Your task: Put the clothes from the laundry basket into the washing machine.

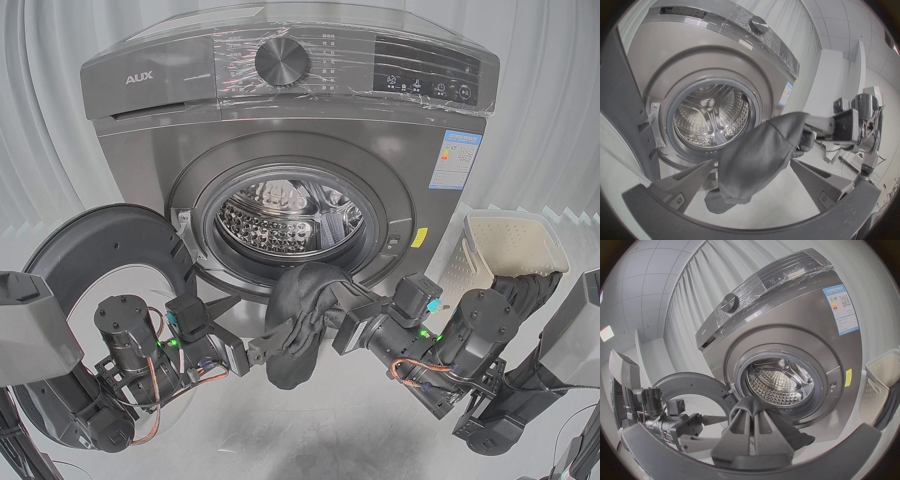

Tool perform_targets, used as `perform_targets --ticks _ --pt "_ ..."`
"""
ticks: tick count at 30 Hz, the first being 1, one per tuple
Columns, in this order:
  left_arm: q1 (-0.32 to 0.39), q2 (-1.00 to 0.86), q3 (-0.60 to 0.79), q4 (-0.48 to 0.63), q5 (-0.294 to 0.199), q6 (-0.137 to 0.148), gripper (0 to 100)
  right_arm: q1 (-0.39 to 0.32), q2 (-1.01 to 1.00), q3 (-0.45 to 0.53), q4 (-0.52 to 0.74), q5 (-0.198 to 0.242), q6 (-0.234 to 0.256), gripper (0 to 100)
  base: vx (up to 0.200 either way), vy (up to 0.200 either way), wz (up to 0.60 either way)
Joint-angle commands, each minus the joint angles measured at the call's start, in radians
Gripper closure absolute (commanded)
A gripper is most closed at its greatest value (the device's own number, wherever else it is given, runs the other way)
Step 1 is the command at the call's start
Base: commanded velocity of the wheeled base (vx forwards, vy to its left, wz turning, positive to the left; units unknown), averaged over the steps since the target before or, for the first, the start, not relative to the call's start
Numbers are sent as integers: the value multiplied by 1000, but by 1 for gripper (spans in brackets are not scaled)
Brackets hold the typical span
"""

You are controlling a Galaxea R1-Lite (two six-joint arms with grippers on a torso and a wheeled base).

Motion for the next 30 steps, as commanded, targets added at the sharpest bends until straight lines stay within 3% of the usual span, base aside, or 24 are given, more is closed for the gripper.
perform_targets --ticks 1,8,25,30 --pt "-14 49 18 -1 -5 11 0 -1 0 -11 1 -3 0 100 0 0 0" --pt "-8 127 -30 -1 0 43 0 2 0 -10 3 -3 0 100 0 0 0" --pt "-25 193 -77 -4 -8 42 0 11 -2 -5 0 -4 -2 100 0 0 0" --pt "-26 203 -79 -5 -6 53 0 11 -2 -4 0 -4 0 100 0 0 0"
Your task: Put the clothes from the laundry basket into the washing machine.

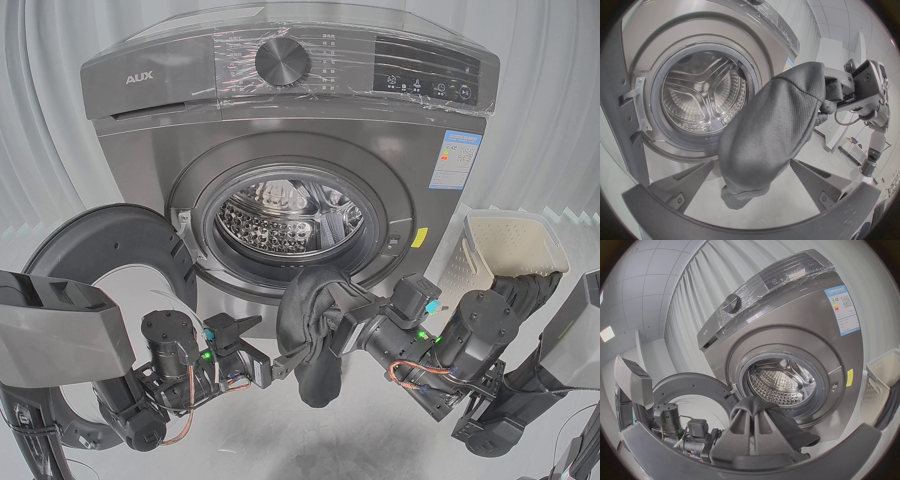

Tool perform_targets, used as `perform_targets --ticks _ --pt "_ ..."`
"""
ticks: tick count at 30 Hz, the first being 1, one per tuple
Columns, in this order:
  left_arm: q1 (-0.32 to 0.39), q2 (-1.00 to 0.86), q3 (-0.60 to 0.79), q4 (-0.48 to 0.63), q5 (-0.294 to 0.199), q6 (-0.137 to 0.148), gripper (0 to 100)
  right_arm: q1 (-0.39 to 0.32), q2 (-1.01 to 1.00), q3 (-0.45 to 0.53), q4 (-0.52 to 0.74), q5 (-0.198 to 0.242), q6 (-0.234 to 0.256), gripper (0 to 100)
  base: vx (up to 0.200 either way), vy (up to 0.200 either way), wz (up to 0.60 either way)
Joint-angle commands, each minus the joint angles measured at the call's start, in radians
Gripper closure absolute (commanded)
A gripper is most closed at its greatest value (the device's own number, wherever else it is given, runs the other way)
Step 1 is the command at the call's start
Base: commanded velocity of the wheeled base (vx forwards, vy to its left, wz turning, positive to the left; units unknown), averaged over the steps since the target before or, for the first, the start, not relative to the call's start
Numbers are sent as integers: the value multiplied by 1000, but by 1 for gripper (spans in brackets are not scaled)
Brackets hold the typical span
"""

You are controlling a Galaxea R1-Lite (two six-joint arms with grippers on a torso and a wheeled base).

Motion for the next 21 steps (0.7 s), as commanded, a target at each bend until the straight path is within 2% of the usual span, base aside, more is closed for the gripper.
perform_targets --ticks 1,9,21 --pt "-2 9 0 -2 -1 1 0 0 0 2 -1 0 1 100 0 0 0" --pt "-1 12 -6 -2 5 7 0 0 0 4 -1 0 1 100 0 0 0" --pt "39 12 -8 -2 8 13 0 0 1 7 -1 0 1 100 0 0 0"
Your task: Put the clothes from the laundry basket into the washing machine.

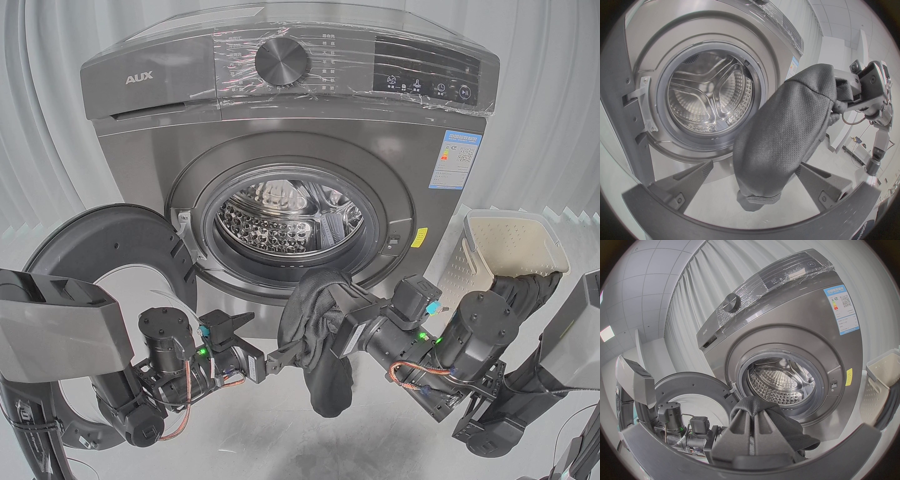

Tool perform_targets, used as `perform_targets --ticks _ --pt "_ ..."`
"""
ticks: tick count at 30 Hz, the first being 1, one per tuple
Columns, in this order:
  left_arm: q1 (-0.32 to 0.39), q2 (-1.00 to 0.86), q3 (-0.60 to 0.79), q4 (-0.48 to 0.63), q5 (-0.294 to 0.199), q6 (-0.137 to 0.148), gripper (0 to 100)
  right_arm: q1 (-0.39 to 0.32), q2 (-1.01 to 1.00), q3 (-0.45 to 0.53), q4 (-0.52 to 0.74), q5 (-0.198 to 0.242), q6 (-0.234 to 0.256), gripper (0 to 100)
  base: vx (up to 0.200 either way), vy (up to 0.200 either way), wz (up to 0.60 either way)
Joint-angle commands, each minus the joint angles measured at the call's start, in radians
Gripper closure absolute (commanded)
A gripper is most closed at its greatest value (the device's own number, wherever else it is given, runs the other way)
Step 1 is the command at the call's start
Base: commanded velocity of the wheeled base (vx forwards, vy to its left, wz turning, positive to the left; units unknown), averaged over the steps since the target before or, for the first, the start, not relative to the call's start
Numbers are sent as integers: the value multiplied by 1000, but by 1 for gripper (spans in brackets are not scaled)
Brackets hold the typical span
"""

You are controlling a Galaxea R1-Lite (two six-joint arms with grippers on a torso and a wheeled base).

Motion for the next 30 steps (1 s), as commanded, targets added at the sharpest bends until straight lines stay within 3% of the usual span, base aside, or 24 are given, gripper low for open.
perform_targets --ticks 1,24,30 --pt "8 1 -1 -1 1 -1 0 1 2 0 0 0 0 100 0 0 0" --pt "-28 68 -103 -2 6 -5 0 16 3 2 0 -2 1 100 0 0 0" --pt "0 81 -108 -2 18 -2 0 16 2 2 0 -2 1 100 0 0 0"
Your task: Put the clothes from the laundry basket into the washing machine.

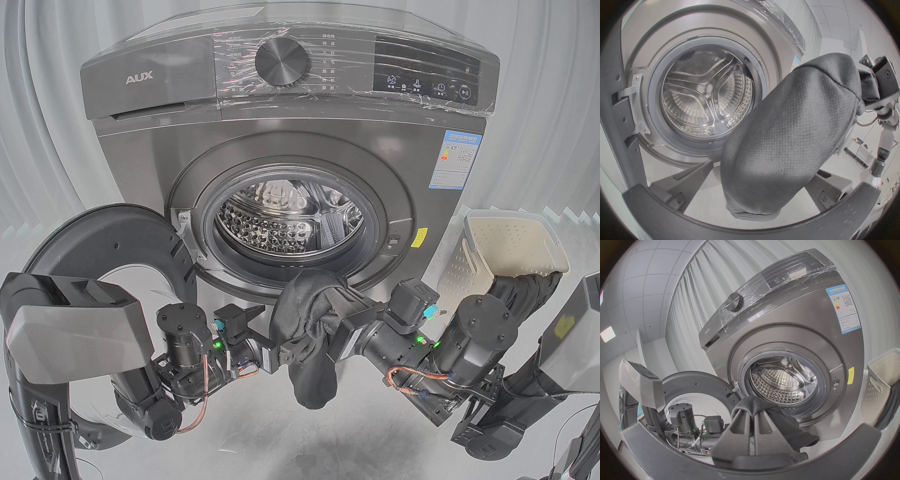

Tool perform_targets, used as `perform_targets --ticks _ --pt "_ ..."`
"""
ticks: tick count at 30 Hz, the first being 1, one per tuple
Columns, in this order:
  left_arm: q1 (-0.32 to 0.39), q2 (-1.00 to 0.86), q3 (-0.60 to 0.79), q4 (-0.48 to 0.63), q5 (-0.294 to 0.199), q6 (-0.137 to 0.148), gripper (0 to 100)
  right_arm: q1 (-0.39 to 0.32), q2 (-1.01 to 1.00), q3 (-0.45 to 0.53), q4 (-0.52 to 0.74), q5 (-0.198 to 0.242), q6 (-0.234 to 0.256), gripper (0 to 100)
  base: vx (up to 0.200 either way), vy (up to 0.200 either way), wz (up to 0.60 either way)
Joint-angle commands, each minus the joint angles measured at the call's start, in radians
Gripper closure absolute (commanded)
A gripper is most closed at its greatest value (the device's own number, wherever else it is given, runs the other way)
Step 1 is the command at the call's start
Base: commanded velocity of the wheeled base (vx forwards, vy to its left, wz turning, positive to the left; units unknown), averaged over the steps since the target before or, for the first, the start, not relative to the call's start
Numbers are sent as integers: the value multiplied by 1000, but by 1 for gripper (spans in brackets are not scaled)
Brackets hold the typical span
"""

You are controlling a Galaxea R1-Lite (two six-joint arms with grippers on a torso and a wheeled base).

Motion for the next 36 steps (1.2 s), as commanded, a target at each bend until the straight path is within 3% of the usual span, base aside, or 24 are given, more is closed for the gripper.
perform_targets --ticks 1,5,6,23,30,31,32,33,36 --pt "19 6 -1 0 6 0 0 0 1 1 -1 0 0 100 0 0 0" --pt "39 1 -1 0 7 0 0 2 3 1 -1 0 0 100 0 0 0" --pt "39 1 -1 0 7 0 100 2 3 1 -1 0 0 100 0 0 0" --pt "27 9 -8 -2 -1 -3 100 -4 9 3 1 0 0 100 0 0 0" --pt "28 -158 108 -2 -19 -11 100 -32 23 35 1 15 -2 100 0 0 0" --pt "33 -172 114 -2 -31 0 100 -38 30 36 -1 15 -2 100 0 0 0" --pt "33 -174 114 -2 -34 2 100 -38 32 36 -1 15 -2 0 0 0 0" --pt "28 -204 118 0 -47 14 100 -44 53 36 -1 17 0 0 0 0 0" --pt "25 -235 119 1 -53 11 100 -63 86 12 -1 27 0 0 0 0 0"
